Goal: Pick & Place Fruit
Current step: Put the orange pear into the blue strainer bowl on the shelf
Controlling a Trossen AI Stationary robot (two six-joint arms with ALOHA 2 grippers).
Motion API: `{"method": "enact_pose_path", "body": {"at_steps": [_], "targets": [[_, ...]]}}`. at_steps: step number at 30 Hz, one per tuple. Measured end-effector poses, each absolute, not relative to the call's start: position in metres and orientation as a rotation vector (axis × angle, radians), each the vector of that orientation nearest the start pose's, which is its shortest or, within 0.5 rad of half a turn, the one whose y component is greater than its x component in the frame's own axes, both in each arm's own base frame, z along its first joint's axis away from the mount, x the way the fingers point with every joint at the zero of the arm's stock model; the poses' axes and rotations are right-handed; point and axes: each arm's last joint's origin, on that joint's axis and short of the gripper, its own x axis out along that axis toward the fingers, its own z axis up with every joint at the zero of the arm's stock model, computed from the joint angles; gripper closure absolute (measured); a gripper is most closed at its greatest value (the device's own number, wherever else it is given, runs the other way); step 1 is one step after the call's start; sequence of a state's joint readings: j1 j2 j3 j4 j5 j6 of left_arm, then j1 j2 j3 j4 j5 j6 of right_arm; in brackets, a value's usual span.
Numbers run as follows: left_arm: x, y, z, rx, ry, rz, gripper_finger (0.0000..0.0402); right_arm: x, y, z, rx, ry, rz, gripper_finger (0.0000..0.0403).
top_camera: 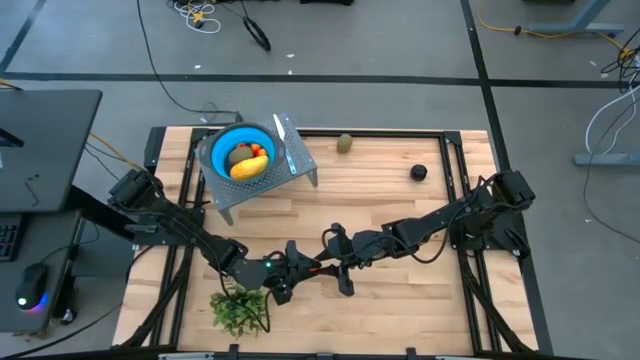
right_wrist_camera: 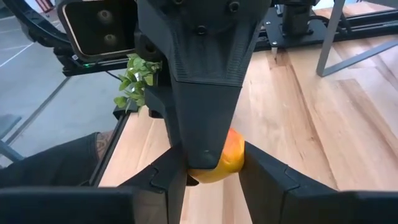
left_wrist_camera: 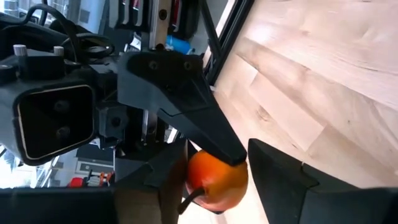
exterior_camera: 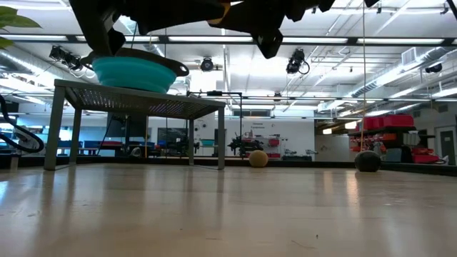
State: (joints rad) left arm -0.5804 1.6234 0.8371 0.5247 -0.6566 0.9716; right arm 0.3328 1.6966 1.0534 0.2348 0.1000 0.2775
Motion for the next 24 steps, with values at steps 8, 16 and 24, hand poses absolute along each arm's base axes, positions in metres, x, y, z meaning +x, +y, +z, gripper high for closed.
{"method": "enact_pose_path", "body": {"at_steps": [8, 16, 24], "targets": [[0.291, -0.17, 0.213, 1.119, 0.242, -0.021, 0.0255, 0.354, 0.119, 0.228, 0.178, 0.427, 0.169, 0.0265], [0.291, -0.17, 0.212, 1.124, 0.253, -0.007, 0.0271, 0.355, 0.115, 0.228, 0.181, 0.43, 0.165, 0.0262], [0.284, -0.18, 0.213, 1.068, 0.244, 0.005, 0.0275, 0.354, 0.115, 0.232, 0.158, 0.412, 0.17, 0.0213]]}}
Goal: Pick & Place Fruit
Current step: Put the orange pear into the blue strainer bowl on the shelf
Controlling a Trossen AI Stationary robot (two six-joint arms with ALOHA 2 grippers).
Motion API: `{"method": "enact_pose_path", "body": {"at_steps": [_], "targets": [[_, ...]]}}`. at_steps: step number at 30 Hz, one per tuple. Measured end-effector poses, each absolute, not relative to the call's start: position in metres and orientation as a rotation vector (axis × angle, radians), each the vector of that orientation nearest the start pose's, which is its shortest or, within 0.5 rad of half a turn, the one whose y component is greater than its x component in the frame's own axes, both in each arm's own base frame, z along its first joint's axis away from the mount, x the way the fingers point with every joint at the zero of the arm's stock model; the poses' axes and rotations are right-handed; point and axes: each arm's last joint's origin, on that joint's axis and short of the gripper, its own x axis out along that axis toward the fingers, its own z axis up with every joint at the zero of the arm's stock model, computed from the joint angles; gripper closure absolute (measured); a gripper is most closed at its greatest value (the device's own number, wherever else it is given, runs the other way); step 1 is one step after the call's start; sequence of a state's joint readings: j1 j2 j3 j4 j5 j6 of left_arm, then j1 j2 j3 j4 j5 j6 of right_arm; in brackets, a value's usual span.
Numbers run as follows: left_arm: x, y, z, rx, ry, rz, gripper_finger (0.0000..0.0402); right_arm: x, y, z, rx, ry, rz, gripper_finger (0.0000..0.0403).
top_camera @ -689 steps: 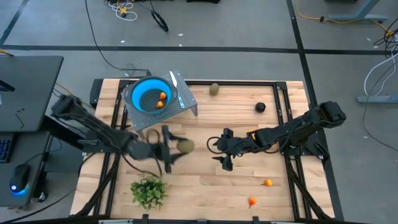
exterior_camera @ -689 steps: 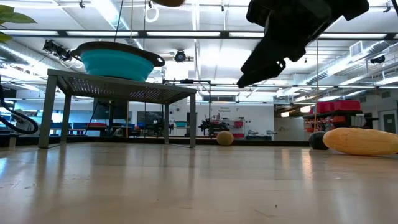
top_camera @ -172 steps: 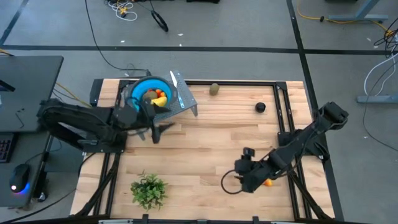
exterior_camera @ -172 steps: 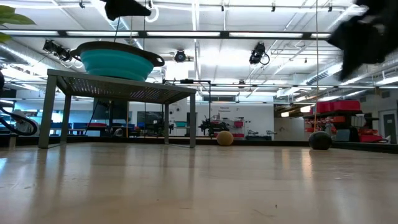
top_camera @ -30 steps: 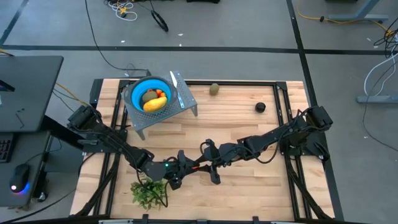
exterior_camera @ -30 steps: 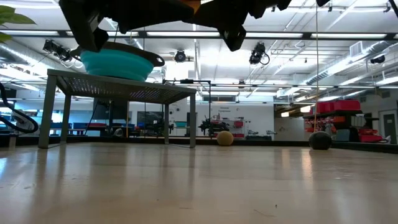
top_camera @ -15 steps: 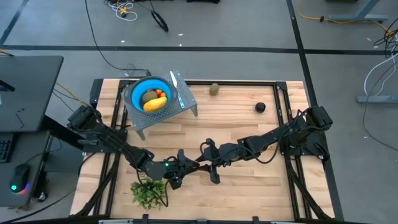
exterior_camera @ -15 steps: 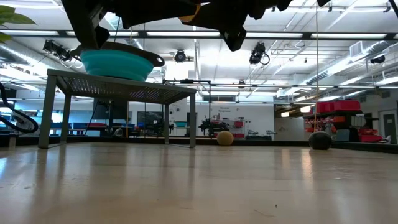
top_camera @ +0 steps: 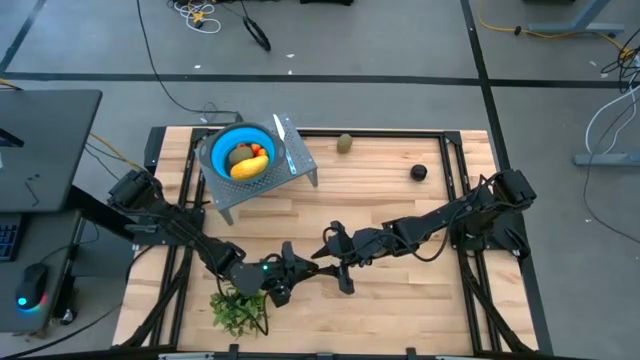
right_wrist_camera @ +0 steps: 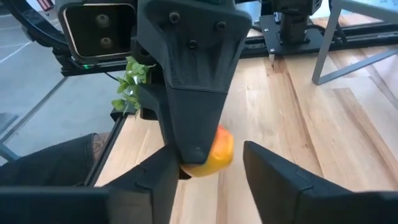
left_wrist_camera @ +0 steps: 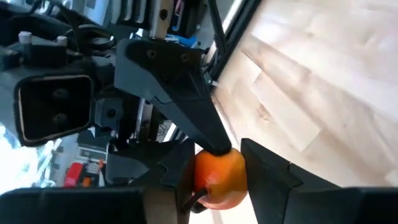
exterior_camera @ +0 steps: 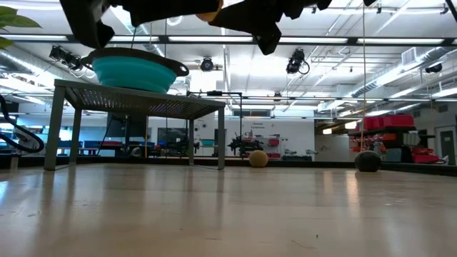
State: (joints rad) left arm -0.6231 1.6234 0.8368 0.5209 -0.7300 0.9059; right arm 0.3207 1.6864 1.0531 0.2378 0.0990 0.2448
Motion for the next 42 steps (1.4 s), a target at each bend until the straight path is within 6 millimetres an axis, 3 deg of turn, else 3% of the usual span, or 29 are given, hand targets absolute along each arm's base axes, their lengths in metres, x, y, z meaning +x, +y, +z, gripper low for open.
{"method": "enact_pose_path", "body": {"at_steps": [8, 13, 18, 23, 30, 36, 42], "targets": [[0.275, -0.187, 0.218, 0.983, 0.246, 0.106, 0.0275, 0.349, 0.11, 0.238, 0.104, 0.43, 0.161, 0.0177], [0.267, -0.192, 0.238, 0.714, 0.18, 0.181, 0.0275, 0.337, 0.104, 0.243, 0.067, 0.513, 0.097, 0.0176], [0.257, -0.185, 0.263, 0.589, 0.127, 0.178, 0.0272, 0.332, 0.102, 0.239, 0.043, 0.579, 0.071, 0.0176], [0.241, -0.148, 0.298, 0.516, 0.138, 0.275, 0.0271, 0.33, 0.102, 0.234, 0.061, 0.628, 0.057, 0.0176], [0.209, -0.067, 0.332, 0.346, 0.209, 0.497, 0.027, 0.331, 0.103, 0.231, 0.06, 0.635, 0.057, 0.0176], [0.184, -0.018, 0.337, 0.182, 0.25, 0.684, 0.0269, 0.332, 0.103, 0.227, 0.055, 0.647, 0.054, 0.0176], [0.178, 0.006, 0.327, 0.089, 0.336, 0.765, 0.0228, 0.333, 0.102, 0.228, 0.043, 0.638, 0.029, 0.0176]]}}
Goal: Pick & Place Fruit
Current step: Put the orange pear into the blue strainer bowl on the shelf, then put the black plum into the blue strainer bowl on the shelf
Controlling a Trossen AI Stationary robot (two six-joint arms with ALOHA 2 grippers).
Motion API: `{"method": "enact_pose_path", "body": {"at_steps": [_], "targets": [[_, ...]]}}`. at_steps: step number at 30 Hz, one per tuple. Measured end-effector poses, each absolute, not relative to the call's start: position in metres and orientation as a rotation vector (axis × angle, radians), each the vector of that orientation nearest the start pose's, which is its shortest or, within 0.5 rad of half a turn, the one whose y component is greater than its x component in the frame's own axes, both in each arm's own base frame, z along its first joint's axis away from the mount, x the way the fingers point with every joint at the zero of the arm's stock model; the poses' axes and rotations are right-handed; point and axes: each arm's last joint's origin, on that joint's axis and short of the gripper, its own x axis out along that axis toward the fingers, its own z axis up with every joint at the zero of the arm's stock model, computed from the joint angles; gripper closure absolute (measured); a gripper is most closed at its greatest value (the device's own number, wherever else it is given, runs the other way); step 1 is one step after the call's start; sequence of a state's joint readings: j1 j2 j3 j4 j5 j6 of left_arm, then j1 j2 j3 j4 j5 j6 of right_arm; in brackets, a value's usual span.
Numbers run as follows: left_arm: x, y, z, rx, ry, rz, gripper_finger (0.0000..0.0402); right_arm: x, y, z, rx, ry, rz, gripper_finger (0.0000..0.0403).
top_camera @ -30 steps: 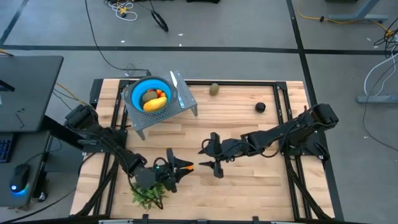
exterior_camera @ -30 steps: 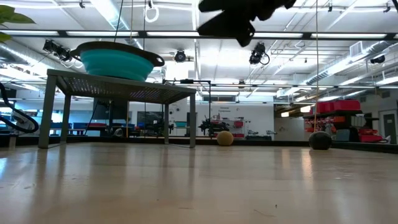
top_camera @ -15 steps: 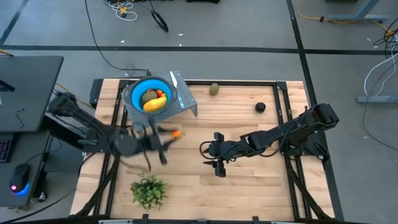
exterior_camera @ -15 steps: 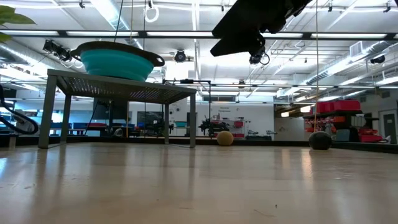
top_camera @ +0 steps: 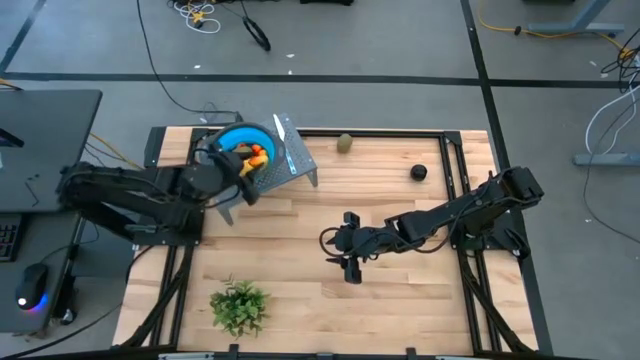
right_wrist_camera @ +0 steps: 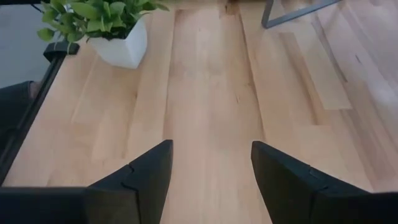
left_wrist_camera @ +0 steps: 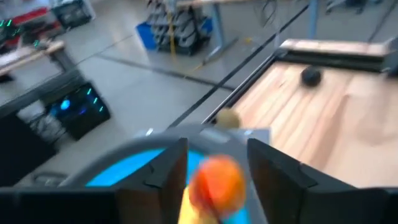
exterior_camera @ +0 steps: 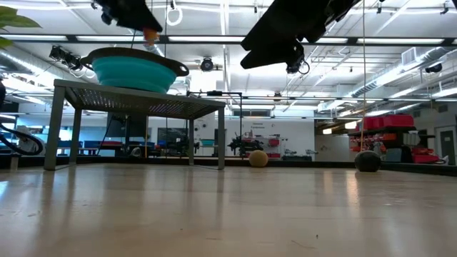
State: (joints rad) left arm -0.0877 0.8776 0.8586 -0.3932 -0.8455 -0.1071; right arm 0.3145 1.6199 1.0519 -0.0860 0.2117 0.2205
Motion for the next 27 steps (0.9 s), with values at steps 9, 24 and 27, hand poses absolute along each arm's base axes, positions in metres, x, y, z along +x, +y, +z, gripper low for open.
{"method": "enact_pose_path", "body": {"at_steps": [9, 24, 27], "targets": [[0.174, 0.017, 0.323, 0.046, 0.359, 0.854, 0.0131, 0.33, 0.101, 0.223, 0.035, 0.69, 0.022, 0.0176], [0.218, -0.031, 0.319, -0.071, 0.25, 0.443, 0.0138, 0.299, 0.085, 0.199, 0.025, 0.994, -0.37, 0.0176], [0.236, -0.039, 0.316, -0.02, 0.214, 0.412, 0.0144, 0.285, 0.08, 0.193, 0.054, 1.083, -0.505, 0.0176]]}}
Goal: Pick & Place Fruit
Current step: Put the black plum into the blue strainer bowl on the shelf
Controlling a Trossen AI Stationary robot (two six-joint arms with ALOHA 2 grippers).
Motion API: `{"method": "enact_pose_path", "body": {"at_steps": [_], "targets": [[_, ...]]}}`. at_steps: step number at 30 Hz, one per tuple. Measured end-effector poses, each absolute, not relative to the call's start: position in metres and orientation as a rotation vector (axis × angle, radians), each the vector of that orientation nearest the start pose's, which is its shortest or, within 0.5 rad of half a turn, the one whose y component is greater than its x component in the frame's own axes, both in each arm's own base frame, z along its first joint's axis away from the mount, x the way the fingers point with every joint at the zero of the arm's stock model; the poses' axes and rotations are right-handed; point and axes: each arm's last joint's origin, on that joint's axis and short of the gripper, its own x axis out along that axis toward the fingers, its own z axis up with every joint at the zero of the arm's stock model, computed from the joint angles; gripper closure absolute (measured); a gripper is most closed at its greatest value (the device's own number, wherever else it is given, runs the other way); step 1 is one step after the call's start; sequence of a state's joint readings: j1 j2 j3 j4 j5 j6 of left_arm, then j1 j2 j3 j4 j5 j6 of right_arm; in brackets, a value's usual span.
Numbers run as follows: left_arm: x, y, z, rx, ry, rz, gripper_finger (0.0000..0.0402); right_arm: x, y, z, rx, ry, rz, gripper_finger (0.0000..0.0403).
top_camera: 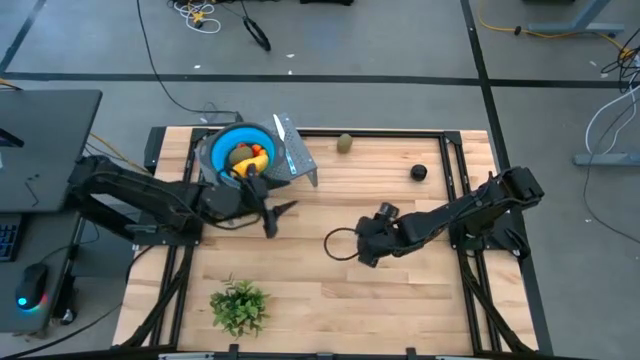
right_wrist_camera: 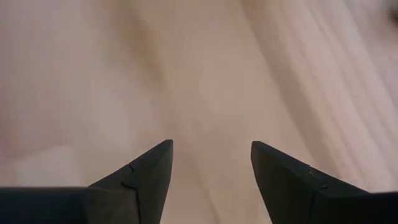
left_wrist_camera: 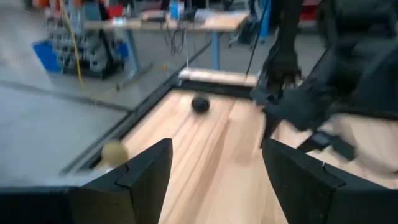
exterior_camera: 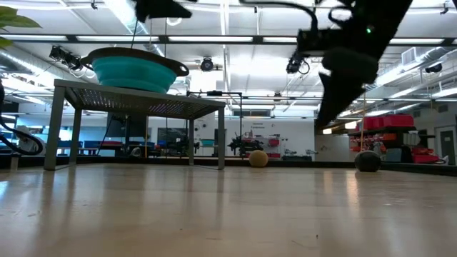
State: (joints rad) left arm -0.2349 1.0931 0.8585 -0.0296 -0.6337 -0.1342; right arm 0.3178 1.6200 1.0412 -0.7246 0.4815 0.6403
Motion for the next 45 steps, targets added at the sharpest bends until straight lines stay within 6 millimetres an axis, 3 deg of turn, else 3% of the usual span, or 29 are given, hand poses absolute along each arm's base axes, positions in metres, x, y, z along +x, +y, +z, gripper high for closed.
{"method": "enact_pose_path", "body": {"at_steps": [4, 8, 14, 20, 29, 35, 39, 45], "targets": [[0.253, -0.043, 0.316, 0.029, 0.136, 0.392, 0.0147, 0.265, 0.063, 0.192, 0.064, 1.154, -0.792, 0.0176], [0.258, -0.045, 0.316, 0.073, 0.124, 0.343, 0.0147, 0.249, 0.038, 0.194, 0.062, 1.24, -1.036, 0.0176], [0.255, -0.046, 0.314, 0.072, 0.15, 0.292, 0.0148, 0.245, -0.013, 0.196, 0.146, 1.298, -1.236, 0.0176], [0.253, -0.047, 0.298, 0.083, 0.2, 0.25, 0.0148, 0.243, -0.057, 0.195, 0.206, 1.356, -1.281, 0.0167], [0.242, -0.045, 0.311, 0.079, 0.143, 0.237, 0.0148, 0.232, -0.107, 0.19, 0.317, 1.449, -1.244, 0.0119], [0.234, -0.037, 0.321, 0.13, 0.104, 0.265, 0.0148, 0.208, -0.144, 0.172, 0.421, 1.488, -1.235, 0.0102], [0.233, -0.03, 0.328, 0.169, 0.059, 0.289, 0.0148, 0.196, -0.16, 0.163, 0.468, 1.479, -1.226, 0.0098], [0.232, -0.021, 0.339, 0.227, -0.021, 0.29, 0.0148, 0.194, -0.172, 0.158, 0.544, 1.422, -1.138, 0.0097]]}}
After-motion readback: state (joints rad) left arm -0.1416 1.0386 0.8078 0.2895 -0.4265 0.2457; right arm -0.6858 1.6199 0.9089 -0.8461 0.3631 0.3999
